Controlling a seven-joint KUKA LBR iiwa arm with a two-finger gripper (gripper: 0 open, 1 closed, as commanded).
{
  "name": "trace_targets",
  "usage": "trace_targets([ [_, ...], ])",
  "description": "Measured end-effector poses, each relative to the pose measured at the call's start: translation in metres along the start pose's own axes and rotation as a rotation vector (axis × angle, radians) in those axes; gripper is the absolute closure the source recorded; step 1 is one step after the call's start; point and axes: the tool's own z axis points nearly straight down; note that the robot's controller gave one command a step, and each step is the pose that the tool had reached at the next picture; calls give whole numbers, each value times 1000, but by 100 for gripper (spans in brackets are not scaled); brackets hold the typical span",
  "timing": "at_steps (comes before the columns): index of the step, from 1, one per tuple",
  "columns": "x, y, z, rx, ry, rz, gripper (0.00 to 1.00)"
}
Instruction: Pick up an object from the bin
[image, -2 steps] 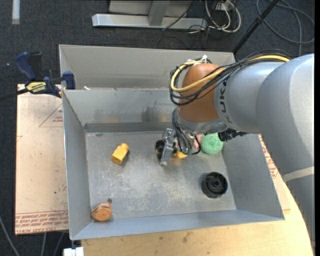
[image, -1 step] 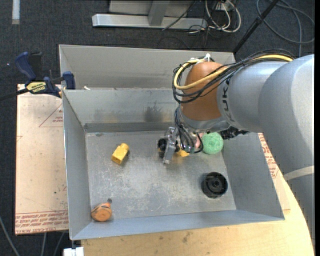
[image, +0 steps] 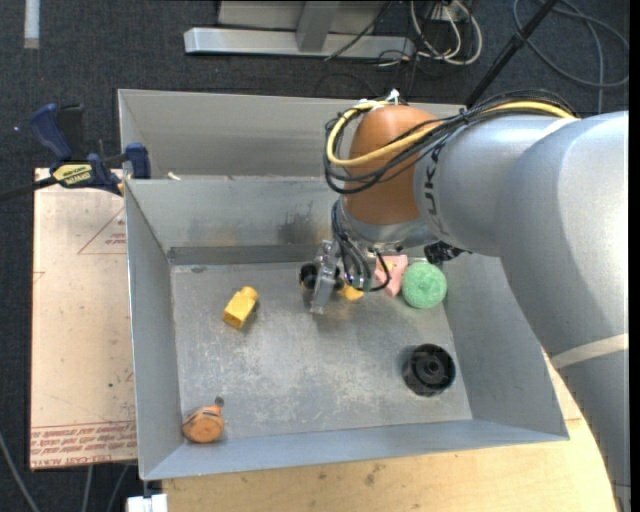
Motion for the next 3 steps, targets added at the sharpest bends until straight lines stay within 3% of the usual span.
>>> trace_targets([
  [1, 10, 1, 7, 0, 2, -8, 100],
  [2, 2, 9, -86, -1, 1, -17, 100],
  [3, 2, 9, -86, -1, 1, -17, 100],
])
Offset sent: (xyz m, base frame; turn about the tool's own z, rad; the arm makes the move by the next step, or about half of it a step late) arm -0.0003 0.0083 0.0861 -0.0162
